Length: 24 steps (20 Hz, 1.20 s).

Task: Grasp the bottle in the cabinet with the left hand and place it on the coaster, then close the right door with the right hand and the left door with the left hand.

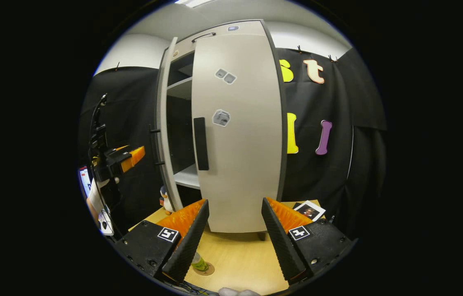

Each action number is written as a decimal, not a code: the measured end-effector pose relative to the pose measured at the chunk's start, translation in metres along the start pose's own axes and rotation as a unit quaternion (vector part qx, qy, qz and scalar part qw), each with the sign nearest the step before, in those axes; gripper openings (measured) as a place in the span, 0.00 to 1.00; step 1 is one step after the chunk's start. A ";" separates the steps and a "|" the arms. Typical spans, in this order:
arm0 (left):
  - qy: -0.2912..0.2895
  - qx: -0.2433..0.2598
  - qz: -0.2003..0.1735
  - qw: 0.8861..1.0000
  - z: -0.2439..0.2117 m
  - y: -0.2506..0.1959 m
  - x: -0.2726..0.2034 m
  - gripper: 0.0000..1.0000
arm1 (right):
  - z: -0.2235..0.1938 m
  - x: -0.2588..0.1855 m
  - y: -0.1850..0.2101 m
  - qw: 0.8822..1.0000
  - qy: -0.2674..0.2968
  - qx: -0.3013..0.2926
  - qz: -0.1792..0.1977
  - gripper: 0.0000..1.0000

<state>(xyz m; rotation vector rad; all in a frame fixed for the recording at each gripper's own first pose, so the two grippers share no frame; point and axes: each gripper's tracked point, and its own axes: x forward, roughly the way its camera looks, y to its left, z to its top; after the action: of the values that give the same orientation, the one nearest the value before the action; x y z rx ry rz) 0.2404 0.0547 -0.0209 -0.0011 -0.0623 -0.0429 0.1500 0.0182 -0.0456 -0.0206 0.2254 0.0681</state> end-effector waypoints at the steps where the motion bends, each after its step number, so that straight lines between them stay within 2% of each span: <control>1: 0.006 0.001 -0.001 1.000 -0.003 -0.002 -0.002 0.95 | 0.000 0.000 0.001 1.000 0.001 0.002 -0.001 0.80; 8: 0.027 -0.006 -0.010 1.000 -0.010 -0.009 -0.012 0.95 | 0.000 -0.002 0.001 1.000 0.000 -0.003 0.001 0.80; 14: 0.035 -0.011 -0.011 0.999 -0.013 -0.012 -0.019 0.95 | 0.002 -0.006 0.000 1.000 -0.007 -0.006 -0.021 0.80; 18: 0.022 -0.014 -0.031 0.999 -0.007 -0.022 -0.046 0.96 | 0.005 -0.016 -0.003 0.998 -0.016 -0.006 -0.054 0.80; 22: 0.025 -0.024 -0.069 0.997 -0.009 -0.048 -0.057 0.96 | 0.005 -0.039 0.002 0.997 -0.021 -0.012 -0.079 0.80; 24: 0.030 -0.020 -0.069 0.997 -0.009 -0.051 -0.065 0.95 | 0.010 -0.054 0.000 0.996 -0.027 -0.017 -0.084 0.80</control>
<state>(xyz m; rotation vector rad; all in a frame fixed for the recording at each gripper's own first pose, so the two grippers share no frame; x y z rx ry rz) 0.1737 0.0065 -0.0336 -0.0359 -0.0023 -0.1817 0.0999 0.0146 -0.0242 -0.0706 0.1682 -0.0941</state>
